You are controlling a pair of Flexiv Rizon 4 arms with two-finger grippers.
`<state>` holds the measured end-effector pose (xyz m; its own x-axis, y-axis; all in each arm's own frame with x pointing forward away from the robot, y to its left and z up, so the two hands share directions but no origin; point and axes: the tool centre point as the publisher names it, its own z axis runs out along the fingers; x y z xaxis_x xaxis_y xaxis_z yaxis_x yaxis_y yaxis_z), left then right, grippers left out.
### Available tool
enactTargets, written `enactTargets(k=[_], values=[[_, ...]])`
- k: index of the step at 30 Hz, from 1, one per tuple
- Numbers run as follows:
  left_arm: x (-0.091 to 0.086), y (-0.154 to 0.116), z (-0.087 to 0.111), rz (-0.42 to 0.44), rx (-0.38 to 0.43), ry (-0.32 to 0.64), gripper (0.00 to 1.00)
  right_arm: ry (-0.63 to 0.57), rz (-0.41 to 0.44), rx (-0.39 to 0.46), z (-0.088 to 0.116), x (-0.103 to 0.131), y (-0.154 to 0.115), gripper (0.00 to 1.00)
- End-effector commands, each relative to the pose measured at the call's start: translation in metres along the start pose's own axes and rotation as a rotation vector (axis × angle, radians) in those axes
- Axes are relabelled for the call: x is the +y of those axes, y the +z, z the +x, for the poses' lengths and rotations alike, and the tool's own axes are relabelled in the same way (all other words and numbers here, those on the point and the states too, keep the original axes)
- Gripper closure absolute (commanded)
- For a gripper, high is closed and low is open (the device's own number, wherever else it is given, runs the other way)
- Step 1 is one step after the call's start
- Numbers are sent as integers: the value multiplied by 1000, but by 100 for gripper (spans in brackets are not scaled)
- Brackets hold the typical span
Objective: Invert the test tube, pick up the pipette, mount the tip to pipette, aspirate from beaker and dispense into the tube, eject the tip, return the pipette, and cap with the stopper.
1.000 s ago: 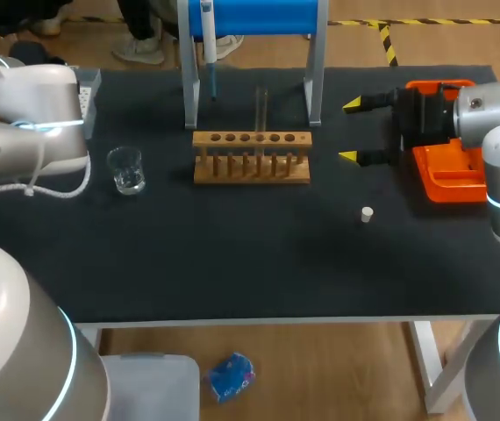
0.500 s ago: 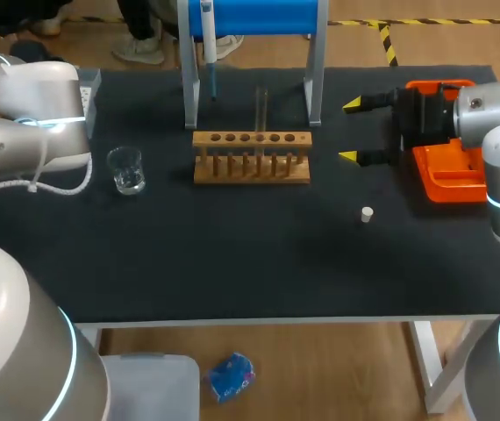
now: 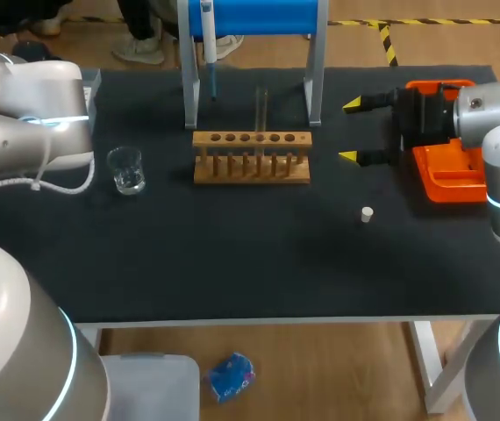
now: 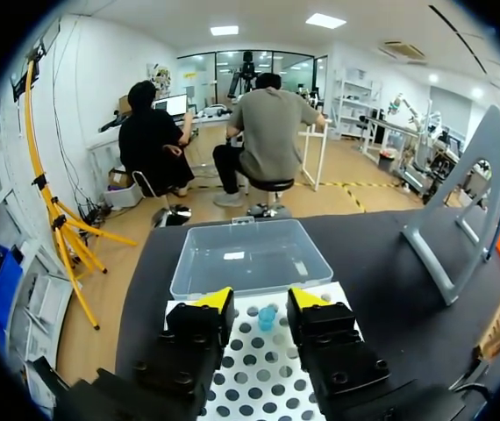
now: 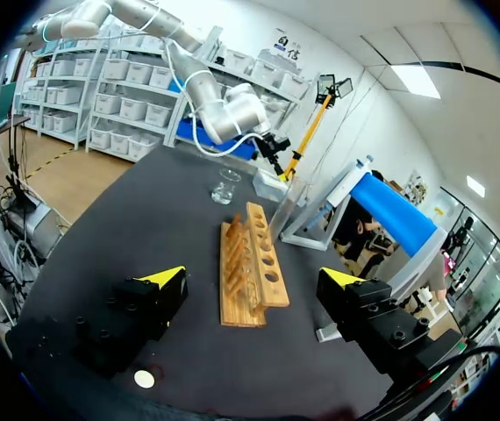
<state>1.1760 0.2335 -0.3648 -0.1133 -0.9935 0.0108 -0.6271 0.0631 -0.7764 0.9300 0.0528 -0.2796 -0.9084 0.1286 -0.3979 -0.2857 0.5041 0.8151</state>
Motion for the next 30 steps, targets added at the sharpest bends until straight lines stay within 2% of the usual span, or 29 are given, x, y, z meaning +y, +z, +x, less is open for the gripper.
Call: enactTargets(k=[1, 3, 5, 17, 30], values=[[-2, 3, -1, -12, -2, 2, 75, -1, 0, -1, 1, 0, 0, 0], [-2, 3, -1, -12, -4, 2, 83, -1, 0, -1, 1, 0, 0, 0], [-1, 2, -1, -13, -5, 2, 100, -1, 0, -1, 1, 0, 0, 0], [0, -4, 0, -11, -7, -1, 100, -1, 0, -1, 1, 0, 0, 0], [-21, -26, 5, 24, -23, 39, 100, -1, 0, -1, 1, 0, 0, 0]])
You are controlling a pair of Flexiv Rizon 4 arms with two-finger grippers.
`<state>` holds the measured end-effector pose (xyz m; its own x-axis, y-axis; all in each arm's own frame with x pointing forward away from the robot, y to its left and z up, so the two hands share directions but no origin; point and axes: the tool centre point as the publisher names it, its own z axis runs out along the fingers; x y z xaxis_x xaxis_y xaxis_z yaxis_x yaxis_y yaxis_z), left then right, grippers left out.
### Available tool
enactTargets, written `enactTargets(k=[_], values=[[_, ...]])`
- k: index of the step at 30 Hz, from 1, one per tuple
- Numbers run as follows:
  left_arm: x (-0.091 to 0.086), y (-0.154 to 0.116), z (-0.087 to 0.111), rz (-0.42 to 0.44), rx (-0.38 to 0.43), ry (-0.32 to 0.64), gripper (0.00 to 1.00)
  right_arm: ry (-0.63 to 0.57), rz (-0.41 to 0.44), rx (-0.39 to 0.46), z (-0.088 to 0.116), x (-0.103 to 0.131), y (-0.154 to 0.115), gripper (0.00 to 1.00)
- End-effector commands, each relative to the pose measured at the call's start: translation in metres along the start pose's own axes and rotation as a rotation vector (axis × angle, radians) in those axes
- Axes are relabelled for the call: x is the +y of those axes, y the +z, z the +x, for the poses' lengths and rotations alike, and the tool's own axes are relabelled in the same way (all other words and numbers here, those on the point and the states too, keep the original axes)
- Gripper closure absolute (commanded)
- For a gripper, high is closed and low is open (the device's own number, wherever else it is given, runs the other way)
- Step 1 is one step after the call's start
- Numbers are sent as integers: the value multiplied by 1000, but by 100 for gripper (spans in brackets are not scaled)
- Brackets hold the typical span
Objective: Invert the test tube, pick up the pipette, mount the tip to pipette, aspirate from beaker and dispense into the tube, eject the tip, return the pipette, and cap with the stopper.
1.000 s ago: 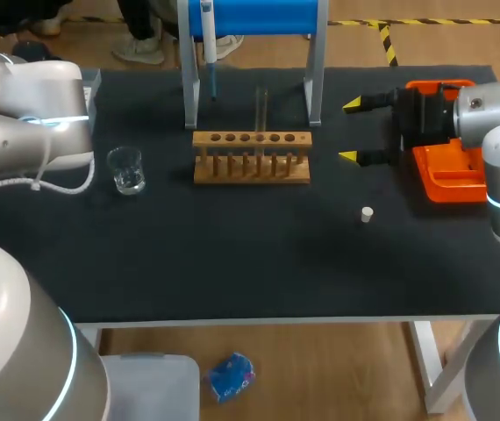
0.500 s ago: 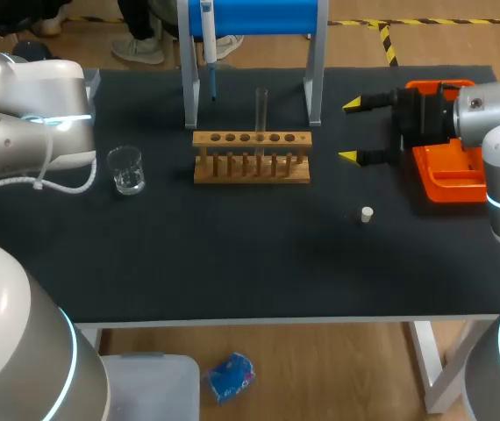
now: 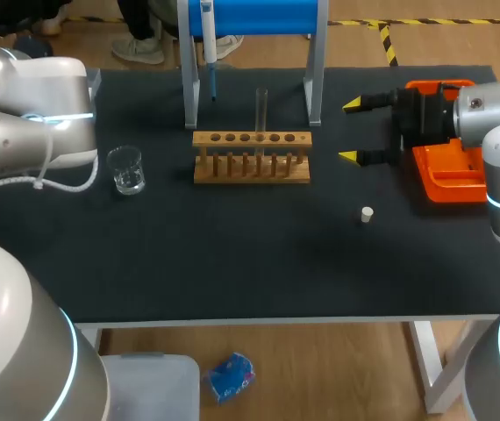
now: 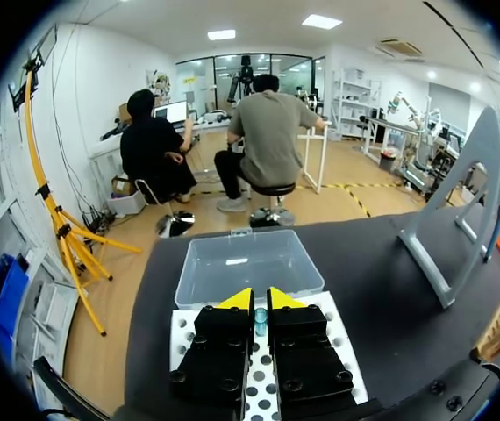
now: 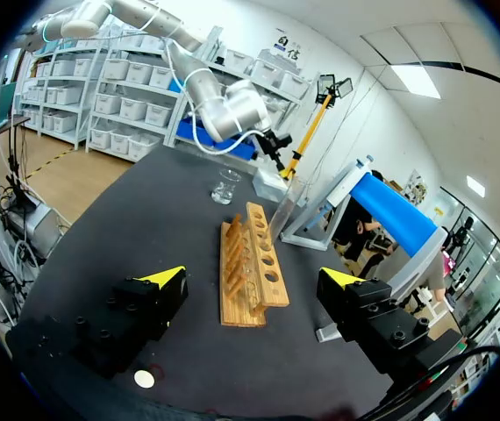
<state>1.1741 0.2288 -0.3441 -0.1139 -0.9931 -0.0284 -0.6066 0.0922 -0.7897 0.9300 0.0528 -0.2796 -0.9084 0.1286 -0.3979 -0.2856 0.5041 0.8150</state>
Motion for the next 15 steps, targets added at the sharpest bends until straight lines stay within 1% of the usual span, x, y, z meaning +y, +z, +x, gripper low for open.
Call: enactTargets(k=[1, 10, 12, 15], values=[[-9, -15, 0, 9, -4, 17, 100, -1, 0, -1, 1, 0, 0, 0], [-38, -42, 3, 63, -24, 73, 100, -1, 0, -1, 1, 0, 0, 0], [-45, -50, 5, 76, -27, 85, 100, -1, 0, -1, 1, 0, 0, 0], [-55, -64, 12, 90, -16, 127, 100, -1, 0, -1, 1, 0, 0, 0]])
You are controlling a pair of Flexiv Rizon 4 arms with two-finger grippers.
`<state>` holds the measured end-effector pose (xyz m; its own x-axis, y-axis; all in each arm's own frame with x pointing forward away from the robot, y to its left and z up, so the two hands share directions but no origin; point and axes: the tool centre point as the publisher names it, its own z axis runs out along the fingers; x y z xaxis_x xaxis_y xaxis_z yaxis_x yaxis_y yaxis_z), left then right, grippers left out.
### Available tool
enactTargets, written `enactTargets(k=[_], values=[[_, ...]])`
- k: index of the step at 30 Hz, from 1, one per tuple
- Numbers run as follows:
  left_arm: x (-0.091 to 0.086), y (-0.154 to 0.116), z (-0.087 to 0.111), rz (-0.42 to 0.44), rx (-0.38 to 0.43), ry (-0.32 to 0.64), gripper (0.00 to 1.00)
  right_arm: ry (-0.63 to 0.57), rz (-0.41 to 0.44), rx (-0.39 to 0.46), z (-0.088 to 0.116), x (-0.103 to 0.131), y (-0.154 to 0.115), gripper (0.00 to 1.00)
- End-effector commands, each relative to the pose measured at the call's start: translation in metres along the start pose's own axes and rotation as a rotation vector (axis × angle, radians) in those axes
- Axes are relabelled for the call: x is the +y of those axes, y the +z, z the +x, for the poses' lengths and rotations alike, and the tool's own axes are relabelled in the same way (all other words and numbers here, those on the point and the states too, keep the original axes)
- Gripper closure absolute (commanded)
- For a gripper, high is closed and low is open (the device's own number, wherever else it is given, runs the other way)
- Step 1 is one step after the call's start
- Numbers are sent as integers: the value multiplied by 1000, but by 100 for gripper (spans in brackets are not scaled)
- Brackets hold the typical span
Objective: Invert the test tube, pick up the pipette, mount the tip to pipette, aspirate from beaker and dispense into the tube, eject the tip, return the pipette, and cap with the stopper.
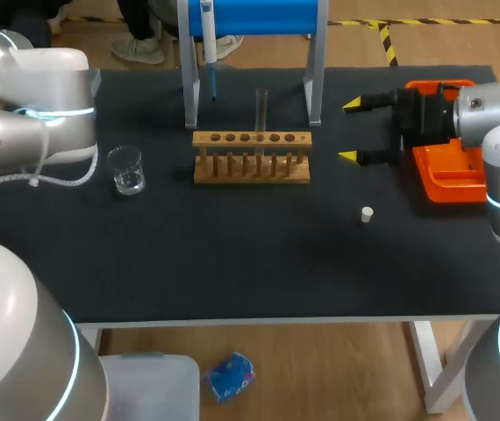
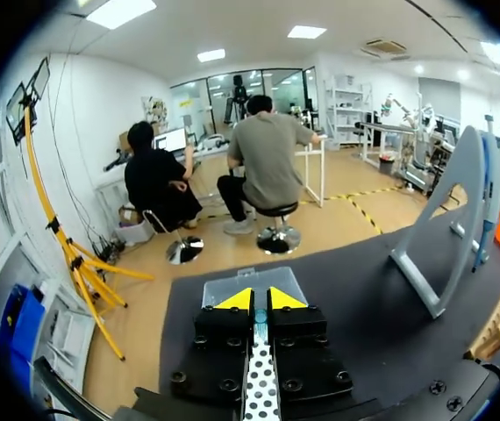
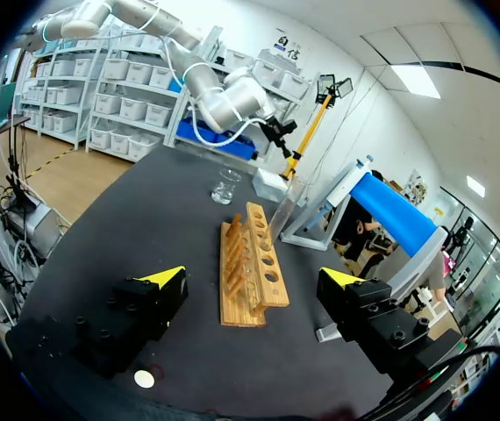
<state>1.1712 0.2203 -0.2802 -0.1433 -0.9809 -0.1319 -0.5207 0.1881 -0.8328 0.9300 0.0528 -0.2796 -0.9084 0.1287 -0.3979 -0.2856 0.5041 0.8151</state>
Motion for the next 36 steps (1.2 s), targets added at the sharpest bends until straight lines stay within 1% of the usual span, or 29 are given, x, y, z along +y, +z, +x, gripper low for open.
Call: enactTargets(k=[1, 3, 5, 7, 10, 11, 12, 28, 29, 31, 33, 34, 35, 36], values=[[-13, -30, 8, 5, 31, 58, 100, -1, 0, -1, 1, 0, 0, 0], [-23, -45, 18, 22, 83, 99, 100, -1, 0, -1, 1, 0, 0, 0], [-33, -64, 32, 39, 152, 166, 100, -1, 0, -1, 1, 0, 0, 0], [-40, -82, 44, 57, 211, 199, 100, -1, 0, -1, 1, 0, 0, 0], [-46, -107, 72, 61, 328, 262, 100, -1, 0, -1, 1, 0, 0, 0], [-46, -114, 83, 52, 377, 290, 100, -1, 0, -1, 1, 0, 0, 0], [-46, -121, 95, 50, 406, 321, 100, -1, 0, -1, 1, 0, 0, 0], [-46, -121, 95, 50, 406, 321, 100, -1, 0, -1, 1, 0, 0, 0], [-48, -125, 105, 81, 438, 347, 100, -1, 0, -1, 1, 0, 0, 0], [-52, -134, 125, 99, 500, 422, 100, -1, 0, -1, 1, 0, 0, 0], [-55, -146, 145, 132, 561, 470, 100, 25, -27, 25, 6, 2, -10, 0], [-55, -152, 155, 133, 591, 507, 100, 31, -34, 33, 8, 3, -12, 0], [-55, -161, 169, 134, 619, 542, 100, 55, -62, 52, 13, 5, -17, 0], [-55, -168, 177, 146, 643, 561, 100, 71, -78, 67, 18, 7, -21, 0]])
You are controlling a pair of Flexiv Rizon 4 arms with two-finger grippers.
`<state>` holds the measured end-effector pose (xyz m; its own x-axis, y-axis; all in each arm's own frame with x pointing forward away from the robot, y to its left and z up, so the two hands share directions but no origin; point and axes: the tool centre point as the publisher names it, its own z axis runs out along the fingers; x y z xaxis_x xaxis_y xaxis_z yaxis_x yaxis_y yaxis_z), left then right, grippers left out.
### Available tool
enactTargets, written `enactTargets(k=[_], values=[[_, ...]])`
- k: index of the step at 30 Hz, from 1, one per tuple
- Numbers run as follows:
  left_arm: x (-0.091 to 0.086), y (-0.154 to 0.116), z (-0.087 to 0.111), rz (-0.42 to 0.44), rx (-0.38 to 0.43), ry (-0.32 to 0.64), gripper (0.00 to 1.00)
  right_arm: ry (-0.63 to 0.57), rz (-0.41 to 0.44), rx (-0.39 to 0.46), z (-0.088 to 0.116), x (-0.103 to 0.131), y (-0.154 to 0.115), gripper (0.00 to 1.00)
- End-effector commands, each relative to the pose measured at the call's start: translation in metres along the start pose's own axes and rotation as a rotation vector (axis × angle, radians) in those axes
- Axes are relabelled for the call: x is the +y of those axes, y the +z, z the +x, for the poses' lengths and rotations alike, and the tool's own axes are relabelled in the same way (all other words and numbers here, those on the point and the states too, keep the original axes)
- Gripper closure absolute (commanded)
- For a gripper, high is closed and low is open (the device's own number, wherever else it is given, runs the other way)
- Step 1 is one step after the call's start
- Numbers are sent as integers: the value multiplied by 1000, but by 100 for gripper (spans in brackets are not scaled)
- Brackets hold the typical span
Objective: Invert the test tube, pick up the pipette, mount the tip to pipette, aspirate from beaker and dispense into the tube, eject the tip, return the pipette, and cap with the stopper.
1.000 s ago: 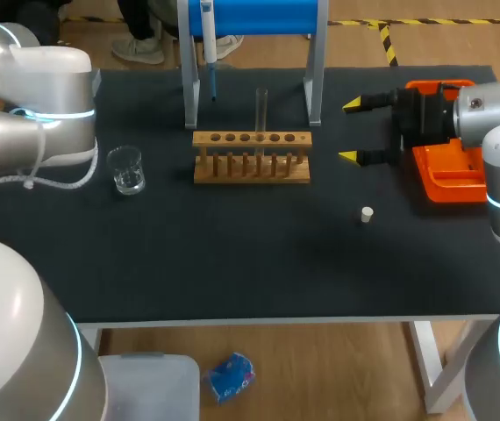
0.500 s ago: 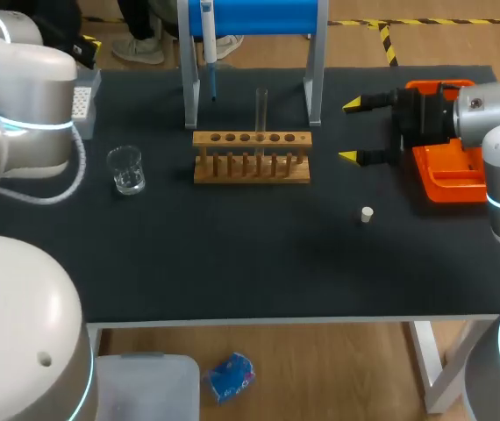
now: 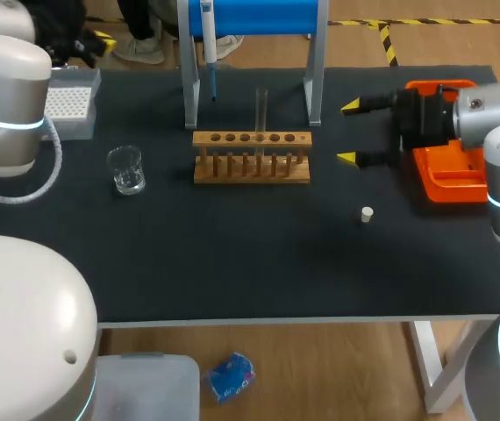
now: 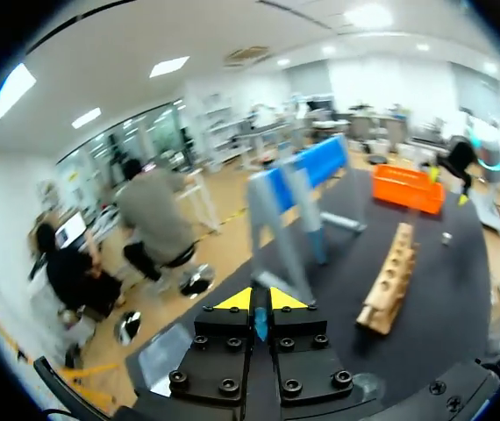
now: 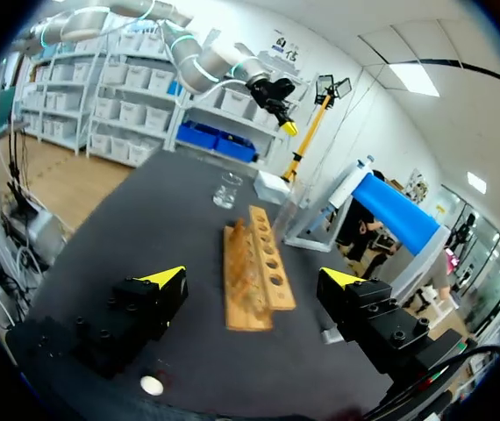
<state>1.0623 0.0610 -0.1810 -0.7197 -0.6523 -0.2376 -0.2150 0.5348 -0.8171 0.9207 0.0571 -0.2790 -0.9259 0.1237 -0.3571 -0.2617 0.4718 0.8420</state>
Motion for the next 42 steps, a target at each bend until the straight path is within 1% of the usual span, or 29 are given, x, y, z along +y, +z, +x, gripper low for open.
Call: enactTargets(k=[1, 4, 5, 6, 7, 8, 9, 11, 12, 26, 27, 28, 29, 31, 33, 36, 38, 39, 41, 42], values=[[-18, -19, 37, 23, 147, 125, 100, 49, -64, 54, 14, 4, -24, 0], [-26, -22, 56, 23, 185, 165, 100, 84, -109, 92, 31, 12, -29, 0], [-31, -23, 65, 31, 200, 184, 100, 111, -142, 113, 40, 16, -30, 0], [-34, -23, 72, 40, 218, 186, 100, 118, -158, 128, 47, 20, -30, 0], [-37, -23, 82, 33, 244, 222, 100, 108, -170, 144, 54, 24, -28, 0], [-40, -20, 92, 22, 272, 249, 100, 116, -200, 165, 61, 31, -27, 0], [-44, -18, 102, 43, 300, 244, 100, 123, -228, 184, 68, 38, -25, 0], [-50, -13, 124, 50, 352, 267, 100, 107, -262, 225, 80, 50, -21, 0], [-51, -11, 132, 65, 369, 259, 100, 98, -273, 246, 86, 54, -18, 0], [-51, -11, 132, 65, 369, 259, 100, 98, -273, 246, 86, 54, -18, 0], [-51, -11, 132, 65, 369, 259, 100, 118, -286, 249, 86, 52, -18, 0], [-55, -8, 136, 71, 386, 273, 100, 131, -298, 254, 88, 51, -16, 0], [-61, -4, 143, 83, 415, 307, 100, 145, -319, 265, 92, 53, -15, 0], [-72, 1, 159, 52, 471, 364, 100, 164, -348, 296, 103, 57, -10, 0], [-86, 4, 180, 67, 518, 423, 100, 186, -374, 325, 114, 60, -4, 0], [-103, 10, 214, 59, 606, 491, 100, 194, -393, 368, 128, 64, 4, 0], [-112, 12, 235, 48, 653, 523, 100, 198, -402, 381, 133, 65, 9, 0], [-116, 12, 244, 63, 668, 527, 100, 199, -404, 386, 133, 65, 13, 0], [-121, 13, 260, 24, 715, 565, 100, 198, -410, 391, 133, 67, 18, 0], [-122, 12, 266, 22, 720, 567, 100, 196, -417, 388, 132, 68, 21, 0]])
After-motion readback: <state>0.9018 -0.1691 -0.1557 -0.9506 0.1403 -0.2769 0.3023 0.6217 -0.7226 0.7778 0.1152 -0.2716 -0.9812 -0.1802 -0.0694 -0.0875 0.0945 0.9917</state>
